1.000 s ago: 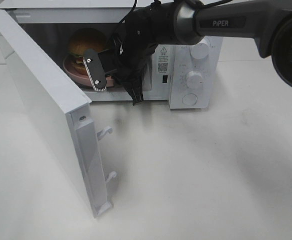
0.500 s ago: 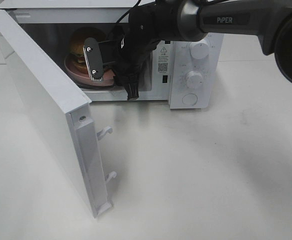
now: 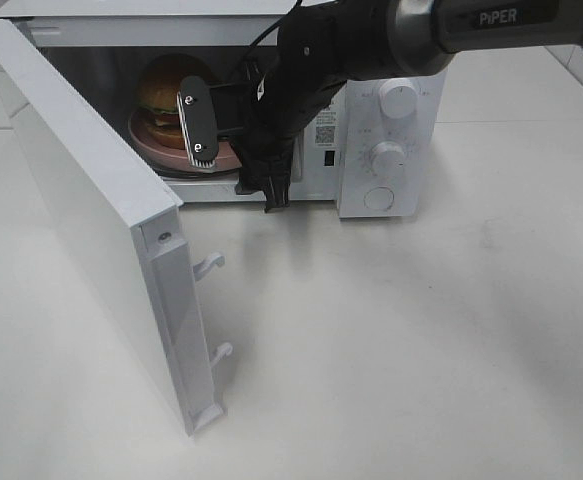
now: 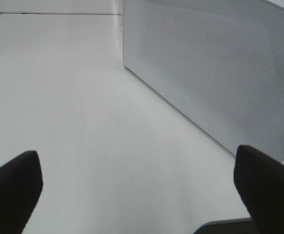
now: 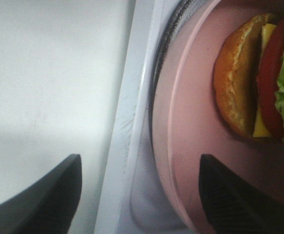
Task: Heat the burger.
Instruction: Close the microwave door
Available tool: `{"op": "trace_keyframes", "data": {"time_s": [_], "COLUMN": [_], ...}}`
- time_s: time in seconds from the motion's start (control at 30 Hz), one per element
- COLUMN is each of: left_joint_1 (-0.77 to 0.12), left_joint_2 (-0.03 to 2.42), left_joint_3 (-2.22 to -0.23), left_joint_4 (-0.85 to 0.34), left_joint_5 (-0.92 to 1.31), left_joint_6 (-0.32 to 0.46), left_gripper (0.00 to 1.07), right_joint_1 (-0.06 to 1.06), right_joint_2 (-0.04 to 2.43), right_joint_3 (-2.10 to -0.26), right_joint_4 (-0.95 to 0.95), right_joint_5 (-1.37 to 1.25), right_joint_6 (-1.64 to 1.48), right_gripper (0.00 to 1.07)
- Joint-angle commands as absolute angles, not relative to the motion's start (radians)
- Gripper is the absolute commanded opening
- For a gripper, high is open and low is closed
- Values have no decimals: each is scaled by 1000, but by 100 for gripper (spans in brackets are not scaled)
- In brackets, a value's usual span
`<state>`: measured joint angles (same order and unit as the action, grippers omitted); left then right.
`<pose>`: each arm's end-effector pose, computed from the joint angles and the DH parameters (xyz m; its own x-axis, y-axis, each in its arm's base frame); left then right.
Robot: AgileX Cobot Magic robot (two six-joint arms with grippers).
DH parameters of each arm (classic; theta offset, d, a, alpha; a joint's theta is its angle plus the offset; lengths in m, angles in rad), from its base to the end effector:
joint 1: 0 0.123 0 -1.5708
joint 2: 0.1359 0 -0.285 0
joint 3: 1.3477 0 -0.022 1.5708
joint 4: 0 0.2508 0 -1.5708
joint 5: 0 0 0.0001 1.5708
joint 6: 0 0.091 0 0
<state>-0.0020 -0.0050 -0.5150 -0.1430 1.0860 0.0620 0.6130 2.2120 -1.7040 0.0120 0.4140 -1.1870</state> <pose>-0.0089 -0.0115 0.2800 -0.4575 -0.0040 -0.8892 0.1119 0.9918 -0.0621 0.4077 0.2873 0.1763 0.3004 -0.9173 -0.2615 -0.7819 -0.0797 -0.6183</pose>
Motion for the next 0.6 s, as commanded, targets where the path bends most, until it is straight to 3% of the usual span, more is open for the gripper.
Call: {"op": "trace_keyframes", "data": {"time_s": [0.03,0.6], "left_joint_1": [-8,-8], "left_joint_2": [-20,-20], "left_joint_3": [-516,-516], "left_joint_4": [-146,-146], "left_joint_5": [1072,1072], "left_joint_6": [65,65], "left_gripper": [102,102], "right_joint_1": [613,611], "right_joint_2": [2181,1968], "right_joint_3": [-1667,-1393], "right_joint_4": [25,0], "right_joint_5": [403,352], "right_joint_6": [-1180,-1165], "right_gripper": [73,74]}}
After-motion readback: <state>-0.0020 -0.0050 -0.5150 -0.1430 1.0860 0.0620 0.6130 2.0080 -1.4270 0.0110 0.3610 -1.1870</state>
